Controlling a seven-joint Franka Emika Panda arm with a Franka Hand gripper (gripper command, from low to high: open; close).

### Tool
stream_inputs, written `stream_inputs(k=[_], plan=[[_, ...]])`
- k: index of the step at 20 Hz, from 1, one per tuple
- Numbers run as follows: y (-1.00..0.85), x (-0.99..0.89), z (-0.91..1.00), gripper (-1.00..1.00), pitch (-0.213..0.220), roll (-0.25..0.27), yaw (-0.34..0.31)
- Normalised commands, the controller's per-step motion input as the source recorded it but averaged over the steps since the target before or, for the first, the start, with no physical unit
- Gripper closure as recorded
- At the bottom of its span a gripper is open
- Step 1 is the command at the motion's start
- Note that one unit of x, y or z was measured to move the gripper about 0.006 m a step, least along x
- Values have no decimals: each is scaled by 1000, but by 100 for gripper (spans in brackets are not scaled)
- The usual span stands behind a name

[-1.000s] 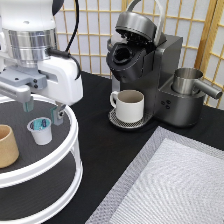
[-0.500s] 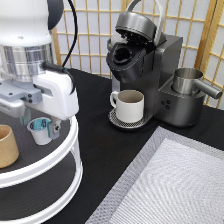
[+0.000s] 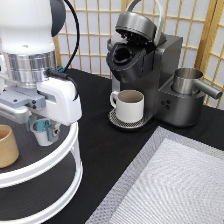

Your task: Make coffee

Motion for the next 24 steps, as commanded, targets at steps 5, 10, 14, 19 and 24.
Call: stream_inputs(k=[5,10,14,19,24], plan=[[34,10,283,100,-39,4,64],[394,77,1000,100,27,28,129],[502,215,1000,100,129,64,162],[516,339,770,100,89,191,109],[597,278,362,100,-4,309,25]])
